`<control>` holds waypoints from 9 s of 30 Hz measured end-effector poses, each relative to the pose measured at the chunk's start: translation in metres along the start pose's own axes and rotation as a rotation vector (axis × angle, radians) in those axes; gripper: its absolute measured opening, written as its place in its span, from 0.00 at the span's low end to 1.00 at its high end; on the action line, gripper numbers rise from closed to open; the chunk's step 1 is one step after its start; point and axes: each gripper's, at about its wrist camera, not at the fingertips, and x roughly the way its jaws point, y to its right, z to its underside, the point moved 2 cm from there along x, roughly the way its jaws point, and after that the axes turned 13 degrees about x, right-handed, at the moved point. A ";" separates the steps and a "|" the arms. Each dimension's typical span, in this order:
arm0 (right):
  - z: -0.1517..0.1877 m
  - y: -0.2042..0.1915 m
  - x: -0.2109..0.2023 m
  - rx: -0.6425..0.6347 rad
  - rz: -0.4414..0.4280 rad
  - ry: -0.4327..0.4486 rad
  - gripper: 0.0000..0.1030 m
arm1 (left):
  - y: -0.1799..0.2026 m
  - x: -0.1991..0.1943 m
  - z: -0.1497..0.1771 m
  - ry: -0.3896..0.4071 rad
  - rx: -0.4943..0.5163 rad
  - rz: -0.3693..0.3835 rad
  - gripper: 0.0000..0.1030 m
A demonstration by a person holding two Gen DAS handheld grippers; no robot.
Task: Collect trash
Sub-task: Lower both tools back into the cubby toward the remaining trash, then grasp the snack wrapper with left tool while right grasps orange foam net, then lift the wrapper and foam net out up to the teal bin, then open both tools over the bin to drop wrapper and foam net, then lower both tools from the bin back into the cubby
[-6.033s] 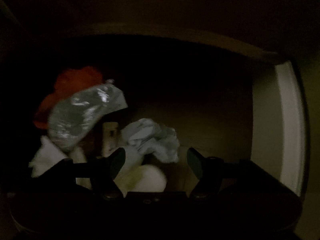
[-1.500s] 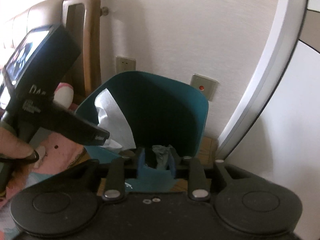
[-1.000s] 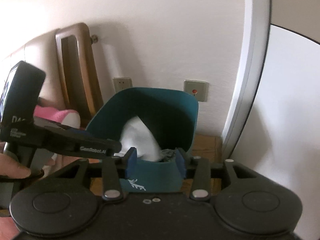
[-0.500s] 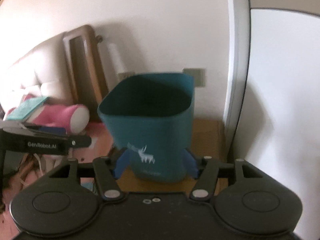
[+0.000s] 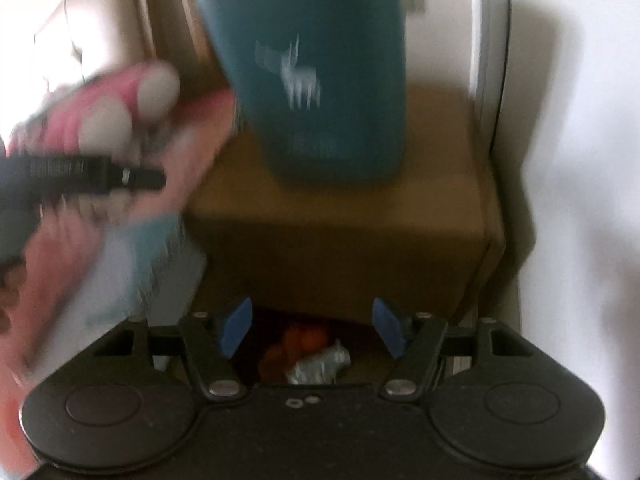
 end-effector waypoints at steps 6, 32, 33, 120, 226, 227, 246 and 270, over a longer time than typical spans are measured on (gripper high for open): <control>0.079 0.016 0.072 -0.049 0.028 -0.131 0.65 | 0.002 0.066 0.074 -0.104 -0.022 0.004 0.98; 0.365 0.047 0.326 -0.251 -0.008 -0.557 0.65 | 0.034 0.361 0.303 -0.392 0.178 0.035 0.98; 0.375 0.045 0.330 -0.273 -0.018 -0.567 0.65 | 0.036 0.370 0.311 -0.396 0.206 0.035 0.98; -0.092 -0.069 -0.153 -0.136 0.118 0.312 0.13 | 0.022 -0.135 -0.054 -0.036 0.077 0.054 0.05; -0.165 -0.072 -0.201 -0.018 0.041 0.306 0.59 | -0.001 -0.222 -0.173 0.294 0.052 0.096 0.81; -0.161 -0.071 -0.201 -0.026 0.038 0.306 0.60 | -0.003 -0.225 -0.168 0.301 0.044 0.087 0.81; -0.094 -0.067 -0.128 -0.077 0.081 0.197 0.63 | -0.050 -0.175 -0.055 0.180 -0.117 -0.024 1.00; 0.117 0.060 0.193 -0.038 0.187 -0.268 0.64 | -0.010 0.171 0.175 -0.322 -0.021 -0.076 1.00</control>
